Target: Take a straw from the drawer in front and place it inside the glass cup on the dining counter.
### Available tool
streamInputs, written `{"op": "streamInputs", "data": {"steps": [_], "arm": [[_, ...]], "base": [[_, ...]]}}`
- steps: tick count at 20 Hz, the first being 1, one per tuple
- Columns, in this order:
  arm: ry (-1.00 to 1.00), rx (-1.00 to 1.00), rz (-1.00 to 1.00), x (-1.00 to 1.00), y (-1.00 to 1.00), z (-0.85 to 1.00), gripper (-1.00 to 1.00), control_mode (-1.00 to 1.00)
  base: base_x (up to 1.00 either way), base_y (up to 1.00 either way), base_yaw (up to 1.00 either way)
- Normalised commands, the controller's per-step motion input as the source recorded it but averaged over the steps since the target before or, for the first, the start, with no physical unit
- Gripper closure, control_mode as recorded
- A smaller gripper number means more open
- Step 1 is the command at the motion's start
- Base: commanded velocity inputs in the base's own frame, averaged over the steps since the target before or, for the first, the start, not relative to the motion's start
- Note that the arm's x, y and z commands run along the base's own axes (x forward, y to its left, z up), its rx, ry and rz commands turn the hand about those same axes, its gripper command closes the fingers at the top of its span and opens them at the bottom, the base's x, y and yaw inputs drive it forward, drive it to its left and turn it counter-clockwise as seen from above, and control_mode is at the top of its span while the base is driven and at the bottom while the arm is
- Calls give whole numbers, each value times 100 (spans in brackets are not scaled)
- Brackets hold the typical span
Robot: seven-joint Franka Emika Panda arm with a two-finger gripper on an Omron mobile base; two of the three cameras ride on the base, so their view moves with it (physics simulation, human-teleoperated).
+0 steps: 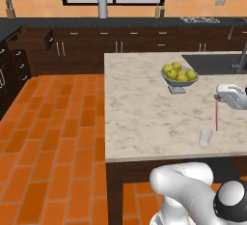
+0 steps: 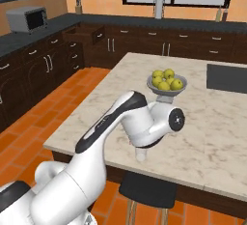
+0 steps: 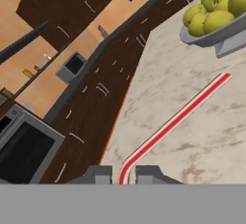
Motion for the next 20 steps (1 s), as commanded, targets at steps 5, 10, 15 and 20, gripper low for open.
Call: {"op": "streamInputs", "data": {"steps": [5,10,15,20], "arm": [[-5,0,0,4,0,-16,100,-100],[-6,0,0,8,-1,-17,100,-100],[-6,0,0,14,-5,-17,100,-100],[-5,0,0,12,-17,-18,100,-100]], "base": [[0,0,0],[0,0,0],[0,0,0],[0,0,0]]}}
